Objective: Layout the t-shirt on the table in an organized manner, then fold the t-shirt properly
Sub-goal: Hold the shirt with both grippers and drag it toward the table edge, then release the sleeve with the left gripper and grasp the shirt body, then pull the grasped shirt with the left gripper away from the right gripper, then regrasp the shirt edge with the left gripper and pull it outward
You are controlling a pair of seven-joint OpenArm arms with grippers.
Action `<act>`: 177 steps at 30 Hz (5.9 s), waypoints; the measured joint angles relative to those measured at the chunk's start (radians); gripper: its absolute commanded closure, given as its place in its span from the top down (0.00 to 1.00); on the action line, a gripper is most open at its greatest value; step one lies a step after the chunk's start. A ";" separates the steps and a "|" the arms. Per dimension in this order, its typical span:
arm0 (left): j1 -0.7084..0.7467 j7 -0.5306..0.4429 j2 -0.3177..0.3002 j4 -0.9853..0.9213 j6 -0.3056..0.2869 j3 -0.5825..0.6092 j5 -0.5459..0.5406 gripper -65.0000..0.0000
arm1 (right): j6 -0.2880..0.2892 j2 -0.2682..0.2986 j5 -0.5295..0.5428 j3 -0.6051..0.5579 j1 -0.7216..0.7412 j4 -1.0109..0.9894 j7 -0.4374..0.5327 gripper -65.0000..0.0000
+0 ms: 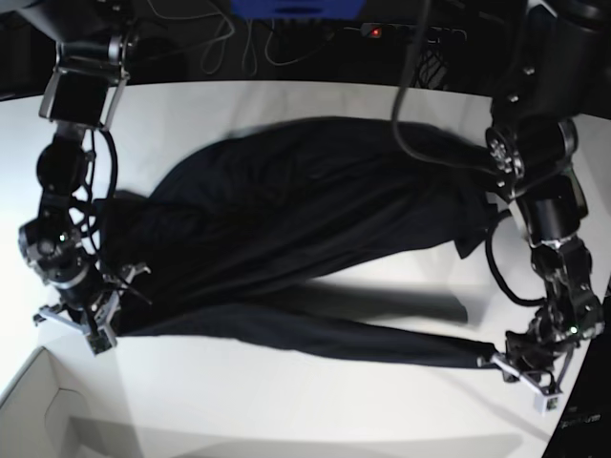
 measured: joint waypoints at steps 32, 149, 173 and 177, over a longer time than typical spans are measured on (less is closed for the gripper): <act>-0.148 -0.158 0.019 -0.336 0.000 -0.002 -0.001 0.85 | -0.002 0.045 0.004 0.007 0.337 -0.430 0.001 0.65; -0.188 -0.263 0.016 -0.394 0.113 0.044 -0.434 0.57 | 0.000 -0.195 0.000 0.212 -0.475 0.295 0.000 0.59; 0.618 0.096 0.158 0.441 0.104 -0.178 -0.432 0.47 | 0.000 -0.248 0.000 -0.039 -0.597 0.417 -0.004 0.59; 0.629 0.090 0.194 0.441 0.105 -0.176 -0.427 0.47 | 0.000 -0.251 0.002 -0.059 -0.616 0.417 -0.002 0.59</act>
